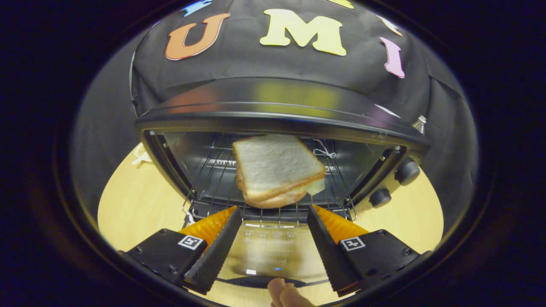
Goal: Open the toaster oven, put the food inside, and close the toaster oven door.
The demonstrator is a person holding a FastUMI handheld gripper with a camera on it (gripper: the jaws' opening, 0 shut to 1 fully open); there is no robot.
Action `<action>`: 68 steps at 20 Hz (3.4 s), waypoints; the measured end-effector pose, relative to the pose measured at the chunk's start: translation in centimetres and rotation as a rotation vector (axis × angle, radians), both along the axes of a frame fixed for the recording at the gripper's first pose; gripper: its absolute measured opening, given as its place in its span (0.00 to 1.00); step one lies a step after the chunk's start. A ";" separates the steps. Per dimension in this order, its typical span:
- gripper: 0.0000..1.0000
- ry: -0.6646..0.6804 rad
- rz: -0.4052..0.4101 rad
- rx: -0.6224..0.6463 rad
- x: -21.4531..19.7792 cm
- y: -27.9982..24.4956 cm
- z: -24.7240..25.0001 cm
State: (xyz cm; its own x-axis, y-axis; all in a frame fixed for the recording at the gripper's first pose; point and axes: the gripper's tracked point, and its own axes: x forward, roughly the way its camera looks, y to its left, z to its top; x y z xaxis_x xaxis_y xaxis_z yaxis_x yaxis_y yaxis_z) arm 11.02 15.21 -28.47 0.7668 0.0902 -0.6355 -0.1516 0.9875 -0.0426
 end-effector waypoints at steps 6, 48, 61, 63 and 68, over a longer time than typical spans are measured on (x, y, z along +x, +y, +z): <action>1.00 -0.081 0.037 0.042 -6.2 0.0 1.6; 1.00 -0.198 -0.073 0.038 -9.4 -1.6 -3.4; 1.00 -0.411 -0.036 0.097 -9.0 -1.0 2.2; 0.99 -0.440 -0.032 0.095 -9.0 -0.8 2.7; 0.98 -0.541 -0.024 0.048 -8.1 -0.6 4.9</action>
State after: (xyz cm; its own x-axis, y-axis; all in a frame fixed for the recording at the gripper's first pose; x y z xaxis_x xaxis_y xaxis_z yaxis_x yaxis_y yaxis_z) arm 2.94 14.62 -23.54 0.9855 0.0880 -0.1448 -0.0979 0.9932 -0.0626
